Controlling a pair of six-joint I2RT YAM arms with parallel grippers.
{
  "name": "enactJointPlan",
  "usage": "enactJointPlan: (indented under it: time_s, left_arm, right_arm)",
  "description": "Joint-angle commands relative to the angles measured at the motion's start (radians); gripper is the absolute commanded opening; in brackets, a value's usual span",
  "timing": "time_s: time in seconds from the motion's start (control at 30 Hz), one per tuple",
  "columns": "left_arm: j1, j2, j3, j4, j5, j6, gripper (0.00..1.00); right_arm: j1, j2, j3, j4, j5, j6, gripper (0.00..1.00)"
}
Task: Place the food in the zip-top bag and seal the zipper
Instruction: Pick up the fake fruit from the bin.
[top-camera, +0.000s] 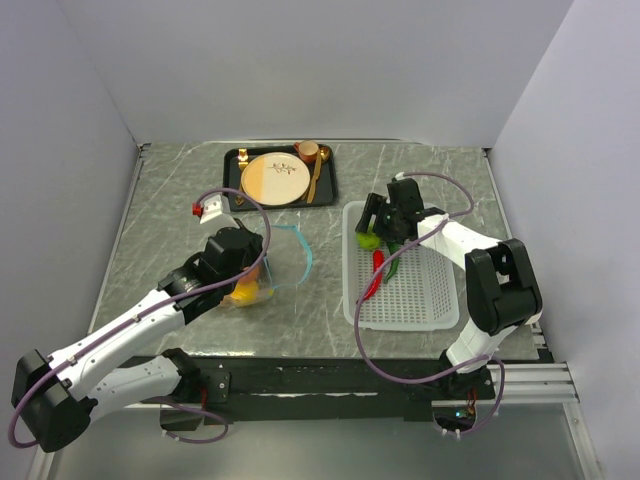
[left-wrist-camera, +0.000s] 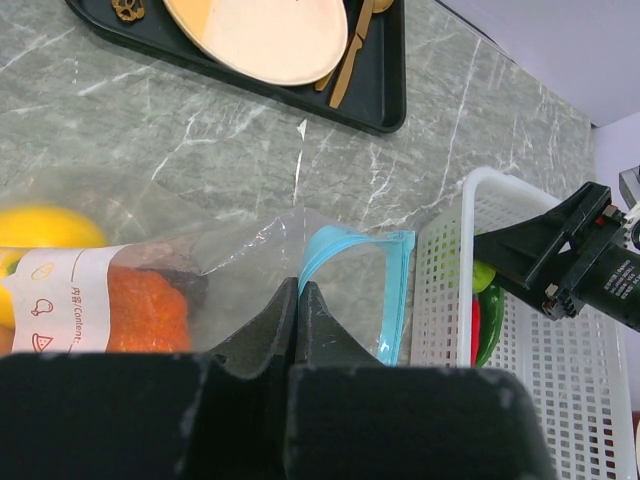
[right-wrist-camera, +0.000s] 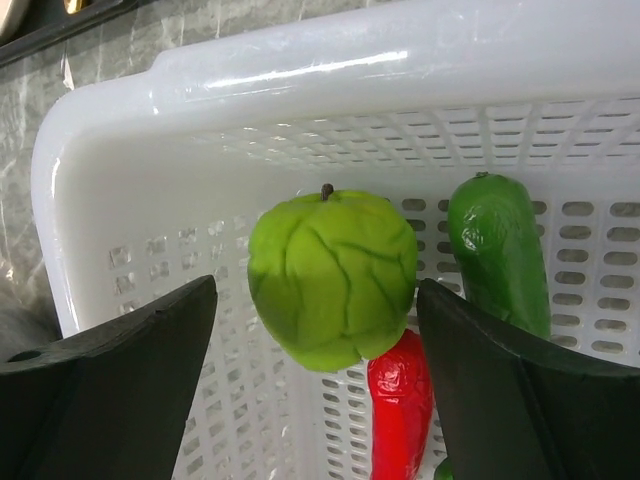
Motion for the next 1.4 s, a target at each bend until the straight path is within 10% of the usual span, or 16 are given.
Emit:
enactJointPlan:
  time_s: [0.0,0.43,0.77,1.37]
  left_arm:
    - [0.007,-0.012,-0.012,0.028,0.001,0.003,0.01]
    - [0.007,-0.003,-0.012,0.032,0.011,-0.003,0.01]
    - [0.007,-0.002,-0.009,0.025,0.011,-0.004,0.01]
    - [0.007,0.009,-0.006,0.043,0.027,-0.001,0.01]
  right_arm:
    - [0.003,-0.030,-0.006,0.005,-0.020,-0.012,0.88]
    - [0.014,-0.025,0.003,-0.047,0.009,-0.028,0.81]
    - [0.014,-0.048,-0.015,-0.021,0.003,-0.022,0.44]
    - [0.026,-0.352,-0.040,-0.059,-0.066,0.013,0.43]
